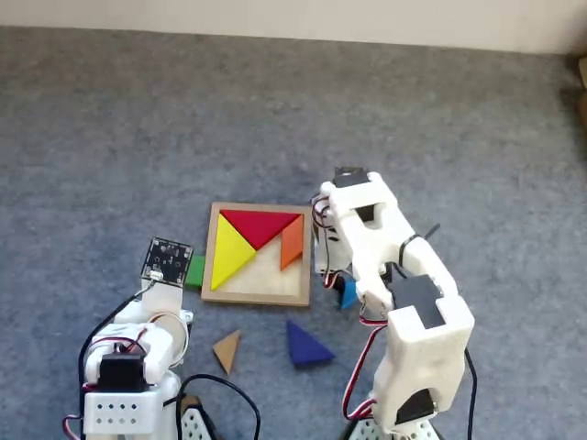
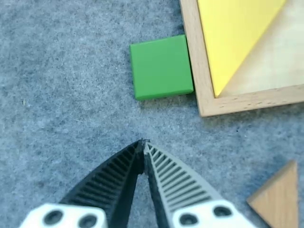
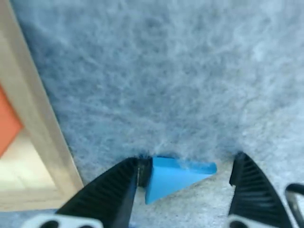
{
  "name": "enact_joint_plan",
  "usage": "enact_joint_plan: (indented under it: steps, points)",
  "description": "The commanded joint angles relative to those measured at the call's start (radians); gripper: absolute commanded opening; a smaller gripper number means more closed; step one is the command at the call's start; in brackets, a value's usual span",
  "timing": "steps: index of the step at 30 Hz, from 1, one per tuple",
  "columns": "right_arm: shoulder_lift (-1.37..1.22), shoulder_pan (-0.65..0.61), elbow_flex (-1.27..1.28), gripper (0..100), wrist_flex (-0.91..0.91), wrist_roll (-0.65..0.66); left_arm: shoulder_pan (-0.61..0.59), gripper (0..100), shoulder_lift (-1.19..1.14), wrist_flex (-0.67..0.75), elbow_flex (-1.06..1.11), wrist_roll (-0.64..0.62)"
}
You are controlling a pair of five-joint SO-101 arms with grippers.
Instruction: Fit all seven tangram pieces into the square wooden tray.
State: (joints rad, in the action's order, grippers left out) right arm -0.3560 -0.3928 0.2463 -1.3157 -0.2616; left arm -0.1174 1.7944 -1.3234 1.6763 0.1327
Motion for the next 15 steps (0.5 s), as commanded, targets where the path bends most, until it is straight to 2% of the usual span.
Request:
enact_joint_plan:
  steps: [1, 15]
  points:
    - [0.108, -0.008, -0.024, 28.1, -0.044, -0.005, -0.013, 1, 0.036, -0.005, 0.021, 0.002]
    - [0.229, 0.071, 0.058, 28.1, -0.048, -0.003, -0.013, 1, 0.036, -0.005, 0.021, 0.002]
